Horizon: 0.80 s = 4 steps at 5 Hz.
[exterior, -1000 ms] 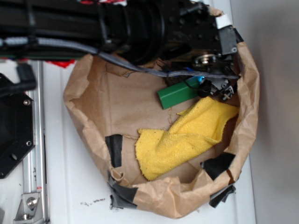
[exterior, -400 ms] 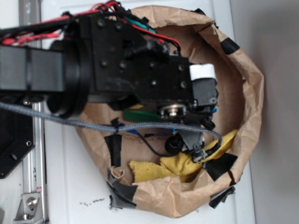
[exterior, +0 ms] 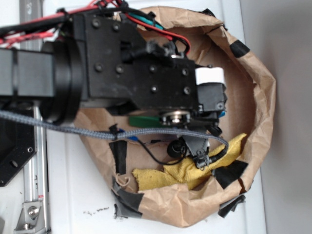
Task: Grab the blue block.
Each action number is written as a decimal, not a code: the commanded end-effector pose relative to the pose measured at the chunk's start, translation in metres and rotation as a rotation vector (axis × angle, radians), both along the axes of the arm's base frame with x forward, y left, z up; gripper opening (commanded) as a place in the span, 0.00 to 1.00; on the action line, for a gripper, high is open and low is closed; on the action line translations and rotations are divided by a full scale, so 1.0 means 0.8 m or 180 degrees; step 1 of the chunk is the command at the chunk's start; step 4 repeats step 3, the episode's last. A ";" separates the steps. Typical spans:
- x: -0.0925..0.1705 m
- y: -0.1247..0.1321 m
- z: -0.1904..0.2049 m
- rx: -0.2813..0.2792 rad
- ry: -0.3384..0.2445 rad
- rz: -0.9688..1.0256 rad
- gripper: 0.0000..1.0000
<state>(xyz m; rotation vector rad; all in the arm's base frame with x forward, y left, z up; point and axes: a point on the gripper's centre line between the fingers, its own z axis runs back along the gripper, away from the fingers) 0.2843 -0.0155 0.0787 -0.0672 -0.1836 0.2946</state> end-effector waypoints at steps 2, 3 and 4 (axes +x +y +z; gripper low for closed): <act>-0.027 0.031 0.090 0.0303 0.0082 -0.0599 0.00; -0.040 0.060 0.101 0.0519 0.0245 -0.0516 0.00; -0.040 0.060 0.101 0.0519 0.0245 -0.0516 0.00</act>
